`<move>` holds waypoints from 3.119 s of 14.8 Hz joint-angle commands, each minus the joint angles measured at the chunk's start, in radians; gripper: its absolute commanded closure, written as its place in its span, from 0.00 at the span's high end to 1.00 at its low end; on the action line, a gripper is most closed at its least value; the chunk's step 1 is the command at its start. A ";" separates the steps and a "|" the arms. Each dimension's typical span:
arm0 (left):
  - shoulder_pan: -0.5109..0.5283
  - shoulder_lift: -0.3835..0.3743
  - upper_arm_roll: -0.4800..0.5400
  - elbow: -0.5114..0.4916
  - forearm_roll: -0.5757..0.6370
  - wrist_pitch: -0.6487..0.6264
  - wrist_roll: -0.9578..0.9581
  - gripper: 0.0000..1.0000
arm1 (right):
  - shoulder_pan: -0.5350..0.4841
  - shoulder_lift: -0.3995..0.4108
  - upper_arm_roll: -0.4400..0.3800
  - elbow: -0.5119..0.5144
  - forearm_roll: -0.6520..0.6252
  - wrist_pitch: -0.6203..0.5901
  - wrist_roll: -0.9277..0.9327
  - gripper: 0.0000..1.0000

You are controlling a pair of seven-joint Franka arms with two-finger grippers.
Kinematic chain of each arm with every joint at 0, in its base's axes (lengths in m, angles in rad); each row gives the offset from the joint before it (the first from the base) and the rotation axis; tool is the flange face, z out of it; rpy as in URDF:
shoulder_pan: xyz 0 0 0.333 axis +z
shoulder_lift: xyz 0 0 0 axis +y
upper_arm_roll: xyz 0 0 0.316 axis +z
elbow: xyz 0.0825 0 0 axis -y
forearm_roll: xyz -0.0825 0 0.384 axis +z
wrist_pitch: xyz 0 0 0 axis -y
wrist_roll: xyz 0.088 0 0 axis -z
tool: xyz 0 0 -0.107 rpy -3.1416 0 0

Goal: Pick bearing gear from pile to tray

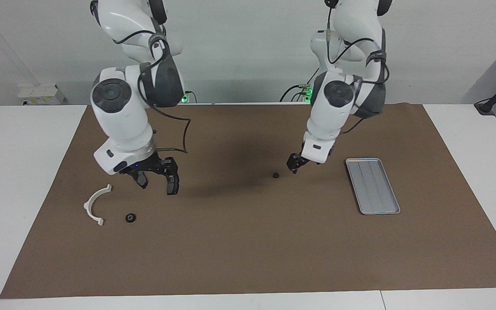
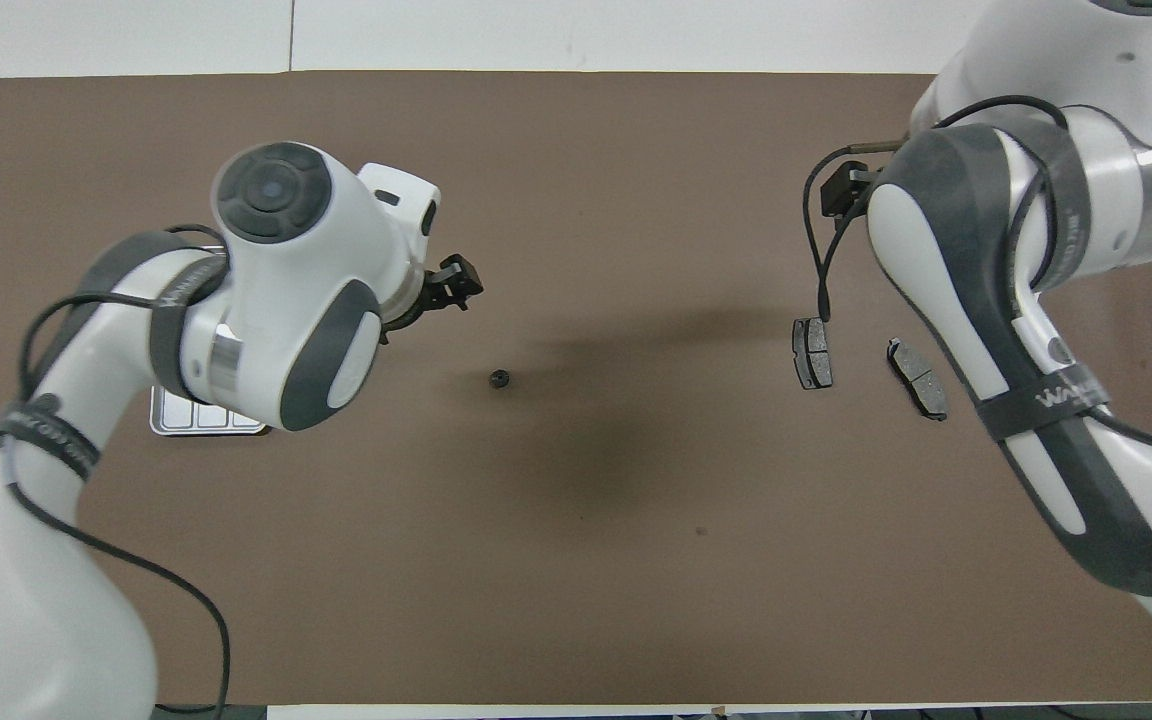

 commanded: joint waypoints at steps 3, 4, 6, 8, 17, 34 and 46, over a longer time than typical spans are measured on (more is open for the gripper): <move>-0.071 0.047 0.017 -0.111 -0.019 0.155 -0.092 1.00 | -0.097 -0.063 0.015 -0.228 -0.001 0.195 -0.033 1.00; -0.083 0.047 0.017 -0.123 -0.019 0.158 -0.100 1.00 | -0.117 -0.063 0.014 -0.274 -0.003 0.254 -0.036 1.00; -0.091 0.042 0.016 -0.143 -0.024 0.163 -0.119 1.00 | -0.140 -0.057 0.012 -0.363 -0.014 0.382 -0.048 1.00; -0.099 0.039 0.016 -0.169 -0.025 0.216 -0.172 0.98 | -0.148 -0.040 0.012 -0.396 -0.021 0.448 -0.047 1.00; -0.105 0.033 0.016 -0.202 -0.027 0.244 -0.175 0.75 | -0.162 0.094 0.008 -0.382 -0.026 0.618 -0.007 1.00; 0.085 -0.109 0.017 -0.217 -0.025 0.018 0.137 0.04 | -0.177 0.121 0.011 -0.387 -0.037 0.683 0.013 0.40; 0.541 -0.151 0.023 -0.335 -0.024 0.103 0.942 0.04 | -0.156 0.097 0.009 -0.266 -0.046 0.444 -0.001 0.00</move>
